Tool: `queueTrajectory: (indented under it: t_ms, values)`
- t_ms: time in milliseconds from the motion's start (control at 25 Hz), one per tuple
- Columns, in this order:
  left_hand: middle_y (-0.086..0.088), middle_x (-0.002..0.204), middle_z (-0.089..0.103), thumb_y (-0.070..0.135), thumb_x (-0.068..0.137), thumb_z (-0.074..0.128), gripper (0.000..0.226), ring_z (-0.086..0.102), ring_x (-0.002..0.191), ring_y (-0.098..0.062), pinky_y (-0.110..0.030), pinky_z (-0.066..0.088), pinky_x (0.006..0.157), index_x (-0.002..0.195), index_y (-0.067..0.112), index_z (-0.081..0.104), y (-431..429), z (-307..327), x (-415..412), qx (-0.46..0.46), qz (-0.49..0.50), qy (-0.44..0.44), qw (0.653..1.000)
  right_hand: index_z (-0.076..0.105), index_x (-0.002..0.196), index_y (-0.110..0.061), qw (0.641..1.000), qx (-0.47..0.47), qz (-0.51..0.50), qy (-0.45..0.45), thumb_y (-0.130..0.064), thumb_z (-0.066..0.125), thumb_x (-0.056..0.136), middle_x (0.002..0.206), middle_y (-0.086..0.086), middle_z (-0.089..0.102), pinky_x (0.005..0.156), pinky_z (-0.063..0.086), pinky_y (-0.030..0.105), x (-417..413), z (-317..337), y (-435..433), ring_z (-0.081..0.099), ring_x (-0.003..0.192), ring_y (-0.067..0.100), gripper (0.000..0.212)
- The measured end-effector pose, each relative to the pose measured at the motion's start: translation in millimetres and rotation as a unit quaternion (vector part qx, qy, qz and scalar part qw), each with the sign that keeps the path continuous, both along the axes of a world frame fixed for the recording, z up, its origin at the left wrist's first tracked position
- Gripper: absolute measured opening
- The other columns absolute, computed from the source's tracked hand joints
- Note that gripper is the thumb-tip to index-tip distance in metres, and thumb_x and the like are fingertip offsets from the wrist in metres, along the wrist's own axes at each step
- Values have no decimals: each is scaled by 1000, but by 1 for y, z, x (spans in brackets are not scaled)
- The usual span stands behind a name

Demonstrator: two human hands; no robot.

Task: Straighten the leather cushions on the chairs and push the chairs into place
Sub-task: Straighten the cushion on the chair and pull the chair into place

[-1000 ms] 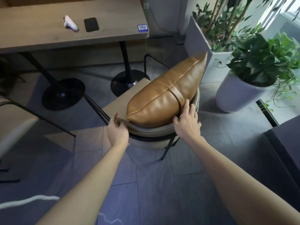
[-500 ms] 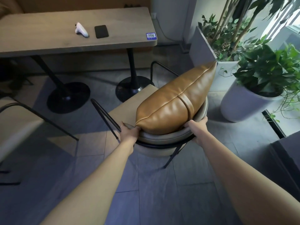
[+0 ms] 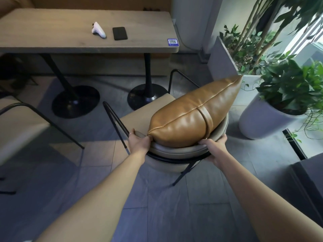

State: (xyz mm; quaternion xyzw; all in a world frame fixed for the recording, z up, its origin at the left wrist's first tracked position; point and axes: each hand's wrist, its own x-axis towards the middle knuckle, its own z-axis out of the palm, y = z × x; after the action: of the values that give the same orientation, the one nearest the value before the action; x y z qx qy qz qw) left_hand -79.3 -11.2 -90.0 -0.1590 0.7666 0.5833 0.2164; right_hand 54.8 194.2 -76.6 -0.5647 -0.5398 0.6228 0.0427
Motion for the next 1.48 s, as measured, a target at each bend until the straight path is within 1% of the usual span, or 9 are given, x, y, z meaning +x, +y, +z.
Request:
queueTrajectory:
  t_ms: [120, 400, 640, 800, 960, 1040, 1120, 1320, 1480]
  values:
    - [-14, 155, 47, 12, 84, 69, 83, 46, 140, -30, -39, 37, 117, 157, 13, 30, -28, 3, -16, 4, -3, 8, 1000, 11, 147, -52, 1000, -2, 15, -8, -38, 80, 39, 139, 10, 46, 80, 61, 57, -5, -16, -22, 60, 110, 37, 129]
    - [-12, 135, 62, 30, 71, 68, 80, 60, 124, -31, -49, 49, 106, 147, 18, 45, -100, -3, -66, 9, 0, 21, 1000, 17, 152, -42, 998, -51, -25, 31, -39, 82, 53, 148, 11, 40, 78, 62, 54, -24, -24, -101, 57, 116, 38, 119]
    - [-10, 155, 45, 15, 93, 66, 72, 48, 137, -32, -46, 42, 113, 156, 21, 30, -143, 4, -90, 3, 1, 22, 1000, -8, 160, -35, 998, -54, -26, 36, -42, 83, 79, 164, 13, 21, 101, 52, 48, -60, -29, -169, 46, 137, 36, 121]
    - [-3, 153, 47, 21, 89, 63, 88, 50, 132, -30, -50, 46, 109, 160, 37, 12, -156, 7, -83, 44, 23, -22, 999, -21, 156, -37, 998, -59, 15, 18, -64, 81, 67, 166, 13, 15, 108, 47, 52, -74, -35, -196, 49, 134, 34, 138]
    - [-2, 154, 45, 25, 72, 73, 107, 50, 126, -33, -50, 50, 98, 160, 36, 14, -150, -1, -60, 73, 43, -104, 991, 4, 159, -34, 995, -66, 68, 25, -54, 81, 72, 137, 21, 60, 87, 59, 48, -48, -34, -180, 66, 94, 30, 118]
    - [-1, 145, 52, 25, 58, 82, 110, 52, 119, -30, -44, 52, 85, 154, 30, 29, -141, 3, -43, 92, 24, -138, 986, 8, 157, -37, 996, -71, 34, 32, -51, 82, 72, 141, 12, 56, 84, 60, 54, -48, -30, -160, 69, 101, 39, 114]
    - [-2, 134, 59, 13, 58, 82, 101, 57, 115, -30, -47, 55, 91, 146, 29, 36, -133, 1, -39, 106, 31, -114, 987, 9, 157, -36, 997, -68, 27, 27, -46, 82, 75, 147, 9, 50, 83, 61, 53, -57, -23, -148, 69, 99, 42, 110]
    - [-4, 126, 66, 6, 48, 73, 100, 61, 110, -30, -53, 54, 98, 142, 27, 44, -122, -2, -41, 122, 94, -68, 986, 31, 142, -25, 998, -44, 29, 33, -29, 77, 85, 132, 9, 59, 75, 63, 44, -61, -29, -146, 72, 87, 37, 73]
    - [-8, 131, 63, 1, 45, 68, 108, 59, 113, -34, -55, 53, 99, 147, 22, 40, -120, -5, -46, 129, 124, -73, 981, 30, 144, -30, 997, -47, 29, 54, -30, 75, 86, 137, 7, 57, 67, 63, 40, -59, -36, -149, 71, 99, 42, 74]
